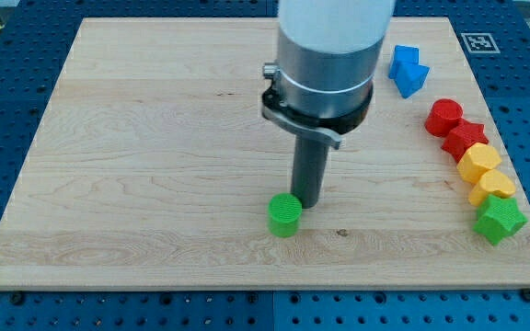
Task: Slightly push the green circle down
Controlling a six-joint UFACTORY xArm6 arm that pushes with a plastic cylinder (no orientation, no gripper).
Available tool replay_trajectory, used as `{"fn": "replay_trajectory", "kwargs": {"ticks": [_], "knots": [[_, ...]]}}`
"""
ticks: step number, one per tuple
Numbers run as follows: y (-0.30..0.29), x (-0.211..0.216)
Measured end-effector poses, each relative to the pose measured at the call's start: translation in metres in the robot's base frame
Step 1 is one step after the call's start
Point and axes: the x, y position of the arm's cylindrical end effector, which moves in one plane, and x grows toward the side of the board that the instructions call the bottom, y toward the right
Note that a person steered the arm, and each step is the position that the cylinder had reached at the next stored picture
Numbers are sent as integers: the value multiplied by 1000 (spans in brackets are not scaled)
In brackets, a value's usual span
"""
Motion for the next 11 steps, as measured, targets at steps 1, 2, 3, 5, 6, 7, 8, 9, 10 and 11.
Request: {"fn": "replay_trajectory", "kwargs": {"ticks": [1, 2, 3, 5, 6, 7, 8, 9, 10, 11], "knots": [[-23, 0], [-45, 0], [-72, 0], [-64, 19], [-64, -7], [-41, -5], [-30, 3], [-30, 3], [-2, 3], [31, 3]]}}
